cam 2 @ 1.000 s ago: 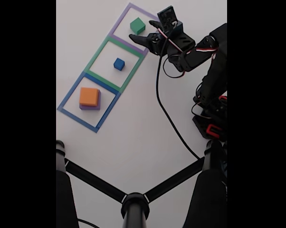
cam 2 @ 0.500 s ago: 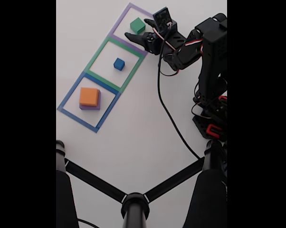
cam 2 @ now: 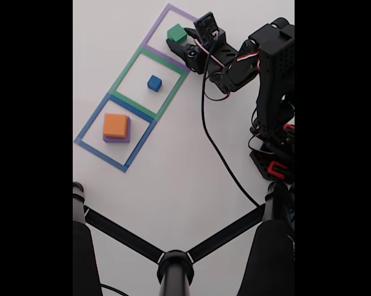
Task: Tower of hanoi
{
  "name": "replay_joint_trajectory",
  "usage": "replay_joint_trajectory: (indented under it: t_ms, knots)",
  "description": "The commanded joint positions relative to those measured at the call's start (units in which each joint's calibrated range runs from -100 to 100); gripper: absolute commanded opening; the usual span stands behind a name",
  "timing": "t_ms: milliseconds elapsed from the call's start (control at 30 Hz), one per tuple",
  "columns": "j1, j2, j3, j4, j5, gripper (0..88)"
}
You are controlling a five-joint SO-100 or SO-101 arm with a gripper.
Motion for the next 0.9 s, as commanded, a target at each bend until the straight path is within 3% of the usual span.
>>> replay_joint_trajectory:
  t_ms: [0, 233, 400, 567, 867]
  knots:
    - [-0.6, -0.5, -1.6, -1.6, 0.0, 5.3]
    - [-0.7, -2.5, -0.9, -0.7, 0.0, 3.9]
    - [-1.0, -13.1, 0.2, 10.7, 0.0, 4.1]
    - [-1.1, -29.1, -1.3, 31.6, 0.0, 4.3]
    - [-2.7, -51.6, -24.3, 89.5, 0.0, 2.9]
